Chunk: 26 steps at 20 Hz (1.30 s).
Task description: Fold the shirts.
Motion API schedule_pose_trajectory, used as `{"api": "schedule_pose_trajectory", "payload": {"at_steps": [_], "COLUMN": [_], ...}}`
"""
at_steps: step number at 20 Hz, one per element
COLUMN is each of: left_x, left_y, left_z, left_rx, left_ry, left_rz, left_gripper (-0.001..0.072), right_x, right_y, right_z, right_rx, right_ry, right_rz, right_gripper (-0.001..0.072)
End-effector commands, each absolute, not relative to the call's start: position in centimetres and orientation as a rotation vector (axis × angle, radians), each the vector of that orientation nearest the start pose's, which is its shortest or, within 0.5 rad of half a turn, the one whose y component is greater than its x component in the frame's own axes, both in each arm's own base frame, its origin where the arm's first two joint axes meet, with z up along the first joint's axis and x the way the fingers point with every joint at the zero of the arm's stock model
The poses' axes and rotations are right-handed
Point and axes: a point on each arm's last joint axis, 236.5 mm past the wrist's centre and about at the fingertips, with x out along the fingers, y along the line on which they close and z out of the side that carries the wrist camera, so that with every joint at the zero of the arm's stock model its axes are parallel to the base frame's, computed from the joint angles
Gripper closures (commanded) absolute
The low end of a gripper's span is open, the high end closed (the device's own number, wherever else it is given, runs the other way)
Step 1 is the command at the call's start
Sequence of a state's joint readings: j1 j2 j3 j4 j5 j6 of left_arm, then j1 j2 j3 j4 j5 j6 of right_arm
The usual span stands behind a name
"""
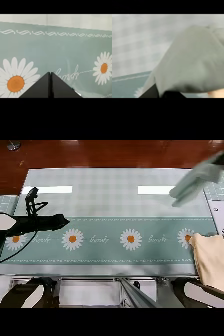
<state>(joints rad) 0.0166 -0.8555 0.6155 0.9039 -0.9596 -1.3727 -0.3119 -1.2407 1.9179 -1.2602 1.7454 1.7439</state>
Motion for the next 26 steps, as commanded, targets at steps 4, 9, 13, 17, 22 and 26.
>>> {"api": "schedule_pose_trajectory", "payload": {"at_steps": [4,9,13,17,22,26], "left_x": [29.2,29.2,29.2,29.7,37.6,40.9], "left_y": [-11.5,-11.5,-11.5,-11.4,-9.9,-14.6], "left_z": [0.6,0.6,0.6,1.6,15.3,22.6], "left_rx": [-0.494,-0.494,-0.494,-0.443,-0.33,-0.253], "left_ry": [1.109,1.108,1.11,1.077,0.749,0.684], "left_rz": [-0.344,-0.344,-0.345,-0.375,-0.385,-0.535], "left_gripper": [0.0682,0.0682,0.0682,0.0683,0.0684,0.0684], "right_x": [20.4,7.0,1.9,7.6,27.6,39.6], "right_y": [-13.6,-16.1,-16.1,-17.4,-15.2,-2.4], "right_z": [21.2,13.7,10.8,10.8,20.9,23.7], "right_rx": [0.524,0.624,0.705,0.759,0.764,0.488], "right_ry": [1.134,1.312,1.309,1.285,0.854,0.757], "right_rz": [-0.575,-1.011,-1.23,-1.017,-0.385,0.055], "right_gripper": [0.0696,0.0696,0.0551,0.0092,0.0641,0.0695]}}
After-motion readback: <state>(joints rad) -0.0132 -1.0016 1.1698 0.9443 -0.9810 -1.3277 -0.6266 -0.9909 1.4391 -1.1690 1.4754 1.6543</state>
